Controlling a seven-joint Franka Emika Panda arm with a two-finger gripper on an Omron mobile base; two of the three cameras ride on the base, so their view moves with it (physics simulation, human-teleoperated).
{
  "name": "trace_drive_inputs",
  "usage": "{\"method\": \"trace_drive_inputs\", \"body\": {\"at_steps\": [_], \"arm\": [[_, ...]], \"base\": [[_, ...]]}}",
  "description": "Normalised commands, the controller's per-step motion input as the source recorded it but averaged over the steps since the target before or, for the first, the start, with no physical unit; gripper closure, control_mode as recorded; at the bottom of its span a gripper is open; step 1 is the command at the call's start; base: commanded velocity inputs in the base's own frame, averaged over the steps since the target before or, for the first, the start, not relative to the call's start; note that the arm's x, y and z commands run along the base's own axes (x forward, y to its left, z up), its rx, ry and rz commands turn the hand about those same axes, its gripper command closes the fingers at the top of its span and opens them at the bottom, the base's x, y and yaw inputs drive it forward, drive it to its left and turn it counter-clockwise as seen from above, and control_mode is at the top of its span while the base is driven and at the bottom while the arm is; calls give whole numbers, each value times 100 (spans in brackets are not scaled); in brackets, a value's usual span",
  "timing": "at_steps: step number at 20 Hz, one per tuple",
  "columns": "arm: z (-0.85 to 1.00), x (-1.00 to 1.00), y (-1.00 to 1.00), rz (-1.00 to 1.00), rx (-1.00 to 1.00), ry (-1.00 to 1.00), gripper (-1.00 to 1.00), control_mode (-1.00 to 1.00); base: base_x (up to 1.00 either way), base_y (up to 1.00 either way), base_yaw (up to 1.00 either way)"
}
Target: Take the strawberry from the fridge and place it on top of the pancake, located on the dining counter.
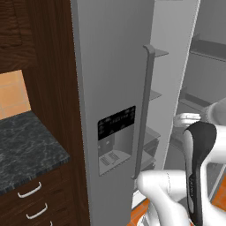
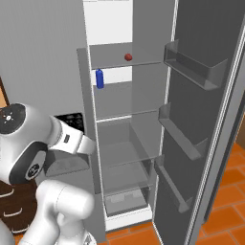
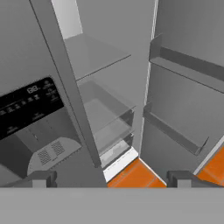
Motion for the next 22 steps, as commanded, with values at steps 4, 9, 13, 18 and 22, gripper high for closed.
{"method": "trace_drive_inputs", "body": {"at_steps": [4,9,13,18,22], "arm": [[-6,0,36,4,-5,5,-100,-100],[-15,14,1,1,0,0,-100,100],[0,0,0,0,0,0,-100,100],[0,0,0,0,0,0,-100,100],[0,0,0,0,0,0,-100,100]], "base": [[0,0,0],[4,-5,0],[13,-51,6],[17,-43,10],[37,-10,19]]}}
